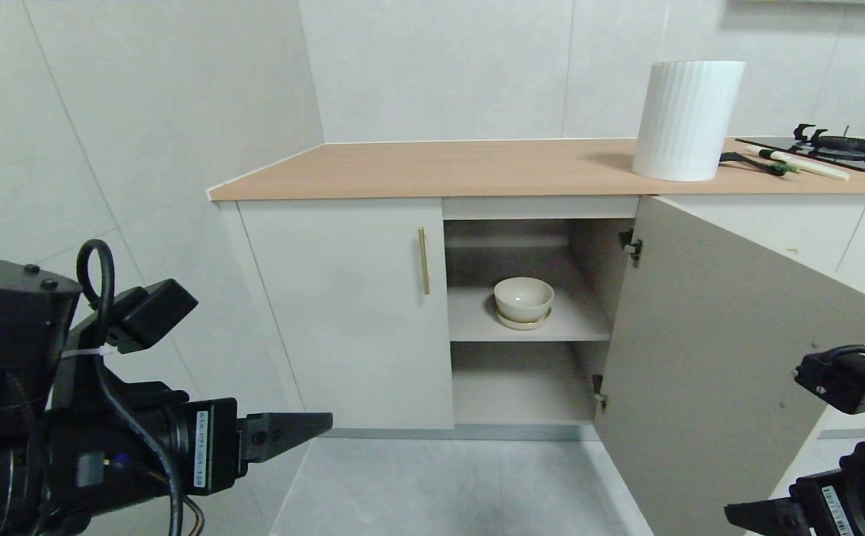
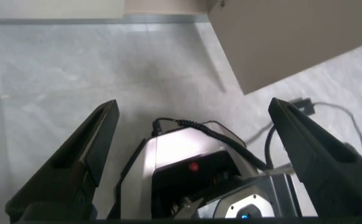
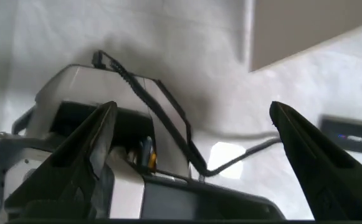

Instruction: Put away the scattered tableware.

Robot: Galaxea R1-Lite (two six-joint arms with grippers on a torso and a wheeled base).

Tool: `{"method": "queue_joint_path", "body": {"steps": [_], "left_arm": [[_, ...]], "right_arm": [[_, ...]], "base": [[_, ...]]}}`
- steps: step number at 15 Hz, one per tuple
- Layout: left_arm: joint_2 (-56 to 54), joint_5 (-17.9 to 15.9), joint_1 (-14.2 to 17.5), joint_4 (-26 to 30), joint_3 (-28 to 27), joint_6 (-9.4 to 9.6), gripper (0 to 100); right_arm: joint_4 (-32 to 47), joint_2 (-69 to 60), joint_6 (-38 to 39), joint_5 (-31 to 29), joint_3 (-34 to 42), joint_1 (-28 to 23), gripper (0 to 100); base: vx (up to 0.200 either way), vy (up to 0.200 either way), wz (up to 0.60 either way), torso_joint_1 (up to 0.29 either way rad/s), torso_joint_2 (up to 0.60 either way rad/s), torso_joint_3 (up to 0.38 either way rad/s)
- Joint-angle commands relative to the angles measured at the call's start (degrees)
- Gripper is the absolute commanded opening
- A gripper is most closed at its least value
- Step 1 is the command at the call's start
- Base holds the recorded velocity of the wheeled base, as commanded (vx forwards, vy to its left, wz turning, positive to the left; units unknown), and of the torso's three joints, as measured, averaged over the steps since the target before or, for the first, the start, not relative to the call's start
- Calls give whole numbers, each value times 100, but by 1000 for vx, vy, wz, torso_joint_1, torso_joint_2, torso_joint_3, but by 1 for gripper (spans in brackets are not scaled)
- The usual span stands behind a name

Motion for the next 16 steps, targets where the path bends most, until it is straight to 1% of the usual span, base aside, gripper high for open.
{"method": "queue_joint_path", "body": {"steps": [1,3,4,6,8,9,12,13,14,16], "left_arm": [[-2,-1,2,-1,-1,-5,100],[-2,-10,2,-1,-1,4,100],[-2,-10,2,-1,8,4,100],[-11,-10,2,-1,8,-5,100],[-11,-10,2,-1,8,4,100],[-2,-10,2,-1,8,4,100],[7,-19,2,-1,8,4,100],[7,-19,2,-1,8,4,100],[24,-28,2,-1,8,-5,100],[24,-28,2,-1,8,-5,100]], "right_arm": [[157,-79,-1,-87,-94,-26,100],[350,-88,-27,-131,-173,-132,100],[429,-88,-62,-140,-199,-185,100],[623,-53,-212,-465,-305,-562,100],[588,0,-344,-562,-384,-1090,100],[535,27,-528,-562,-454,-1547,100],[157,141,-1029,-526,-481,-2637,100],[69,176,-1108,-518,-481,-2830,100],[-177,290,-1187,-500,-481,-3146,100],[-625,571,-1170,-491,-463,-3419,100]], "base": [[0,-200,0,2,7,-7],[0,-200,0,0,2,2],[0,0,0,0,0,0],[0,0,0,0,0,0],[0,0,0,0,0,0],[0,0,0,0,0,0],[0,0,0,0,0,0],[0,0,0,0,0,0],[0,0,0,0,0,0],[0,0,0,0,0,0]]}}
